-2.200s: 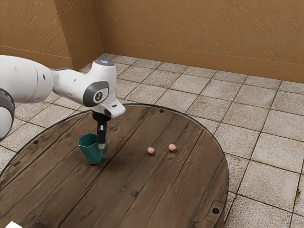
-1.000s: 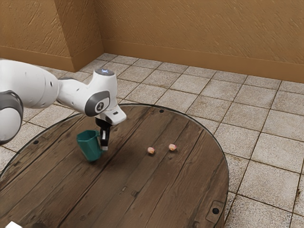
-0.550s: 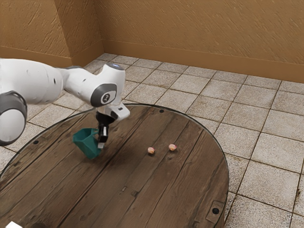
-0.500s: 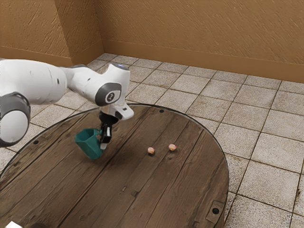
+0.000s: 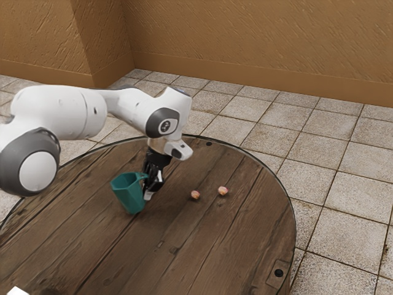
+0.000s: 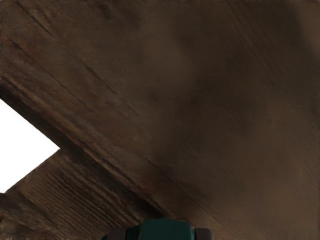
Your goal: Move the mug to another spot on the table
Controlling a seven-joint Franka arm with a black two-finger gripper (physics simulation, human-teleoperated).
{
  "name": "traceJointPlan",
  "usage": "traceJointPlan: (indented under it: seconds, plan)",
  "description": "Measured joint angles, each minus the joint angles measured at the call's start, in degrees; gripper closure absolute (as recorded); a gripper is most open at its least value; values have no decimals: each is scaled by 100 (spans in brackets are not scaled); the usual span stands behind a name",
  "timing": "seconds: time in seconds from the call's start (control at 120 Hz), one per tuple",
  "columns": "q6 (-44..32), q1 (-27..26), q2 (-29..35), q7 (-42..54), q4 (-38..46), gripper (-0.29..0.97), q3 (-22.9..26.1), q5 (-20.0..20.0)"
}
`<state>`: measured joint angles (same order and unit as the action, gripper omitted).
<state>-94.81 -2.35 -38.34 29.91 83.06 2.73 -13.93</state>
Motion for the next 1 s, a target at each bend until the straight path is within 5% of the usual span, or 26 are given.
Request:
traceJointPlan:
  seconds: [0.533,1.0]
  plan:
    - [74,93,-396,-638,-258,72,5,-41]
    - [20,41,-364,-957,-385,21,-1,36]
